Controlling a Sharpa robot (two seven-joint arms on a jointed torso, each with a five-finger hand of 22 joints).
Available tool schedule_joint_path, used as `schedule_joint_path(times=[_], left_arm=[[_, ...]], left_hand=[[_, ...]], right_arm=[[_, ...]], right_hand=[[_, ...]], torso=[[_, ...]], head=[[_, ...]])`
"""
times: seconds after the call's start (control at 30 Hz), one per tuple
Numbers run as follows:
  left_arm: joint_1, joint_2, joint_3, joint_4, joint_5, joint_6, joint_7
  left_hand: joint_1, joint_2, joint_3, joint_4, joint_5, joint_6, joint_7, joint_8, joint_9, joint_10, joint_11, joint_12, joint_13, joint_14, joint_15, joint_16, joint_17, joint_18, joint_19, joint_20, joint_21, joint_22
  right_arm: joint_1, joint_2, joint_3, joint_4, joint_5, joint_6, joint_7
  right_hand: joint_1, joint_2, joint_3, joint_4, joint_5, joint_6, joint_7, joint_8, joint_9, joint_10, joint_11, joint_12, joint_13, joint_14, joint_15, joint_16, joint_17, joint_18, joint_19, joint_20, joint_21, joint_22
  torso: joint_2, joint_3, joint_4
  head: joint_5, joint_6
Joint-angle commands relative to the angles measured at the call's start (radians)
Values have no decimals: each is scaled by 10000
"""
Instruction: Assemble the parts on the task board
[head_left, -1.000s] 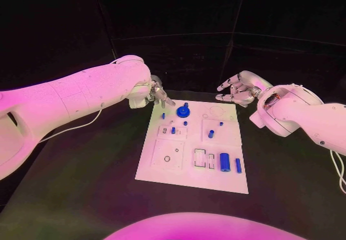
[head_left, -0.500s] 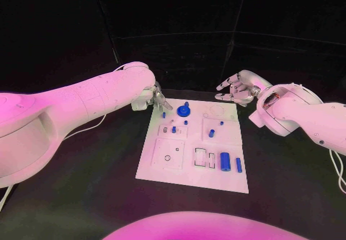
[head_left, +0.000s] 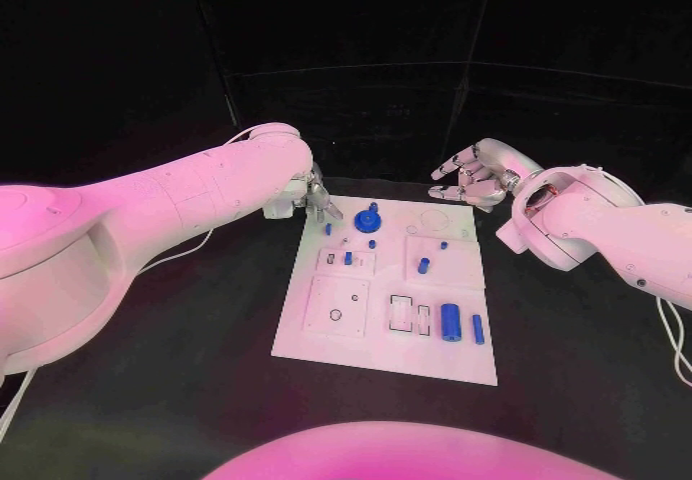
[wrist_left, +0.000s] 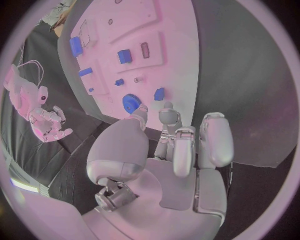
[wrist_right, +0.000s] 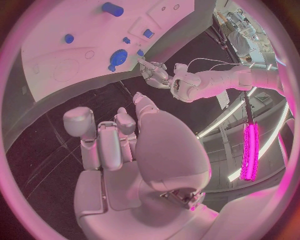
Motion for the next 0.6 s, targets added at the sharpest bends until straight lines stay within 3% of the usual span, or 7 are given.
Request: schedule_joint_path(times=[0.03, 0.6], left_arm=[[6, 33, 3, -58, -182, 317, 114], [-27, 106, 2, -162, -183, 547, 270]], left_hand=[[174, 14, -95, -22, -19, 71, 4, -41, -52, -63, 29, 32, -5, 1037, 50, 31, 2634, 42, 15, 81, -31, 27], [400, 109, -176, -106, -8, 109, 10, -71, -176, -85, 34, 38, -38, 1037, 54, 31, 2634, 48, 3, 86, -59, 15]], right_arm=[[17, 14, 7, 6, 12, 43, 81], [17, 41, 7, -1, 12, 53, 77]], right_hand=[[56, -11, -16, 65, -15, -68, -21, 48, -15, -36, 7, 53, -4, 376, -46, -23, 3, 140, 24, 7, -25, 0], [66, -1, -11, 67, 2, -70, -21, 50, -15, -35, 7, 55, -4, 378, -47, -19, 10, 139, 29, 7, -22, 7]], torso=[[-5, 5, 4], [-2, 4, 3]], head=[[4, -11], [7, -19]])
